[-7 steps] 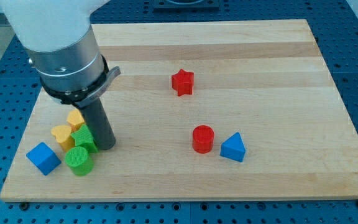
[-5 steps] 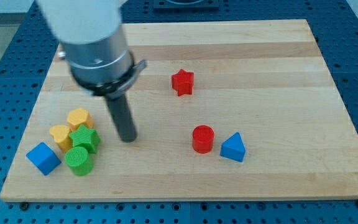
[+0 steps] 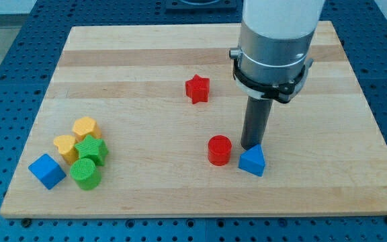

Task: Push the red circle close to the right side of the green star

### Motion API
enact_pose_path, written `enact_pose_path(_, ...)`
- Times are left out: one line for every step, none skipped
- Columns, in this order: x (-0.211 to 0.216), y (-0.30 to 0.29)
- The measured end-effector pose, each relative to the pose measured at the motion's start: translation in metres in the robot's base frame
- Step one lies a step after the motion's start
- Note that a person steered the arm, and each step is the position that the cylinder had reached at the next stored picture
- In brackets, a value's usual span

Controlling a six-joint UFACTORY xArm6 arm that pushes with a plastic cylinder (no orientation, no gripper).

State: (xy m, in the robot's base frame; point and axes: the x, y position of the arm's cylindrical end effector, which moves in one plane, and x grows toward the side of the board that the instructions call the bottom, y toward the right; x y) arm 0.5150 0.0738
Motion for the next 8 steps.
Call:
enact_pose_path(0.002, -0.018)
enact_pose_path(0.01, -0.04)
enact_pose_path(0.021, -0.058)
enact_pose_path(0.039, -0.074)
enact_pose_path(0.056, -0.078)
enact_pose_path(0.063, -0.078)
enact_pose_path(0.061, -0.086)
enact_pose_path(0.055, -0.111)
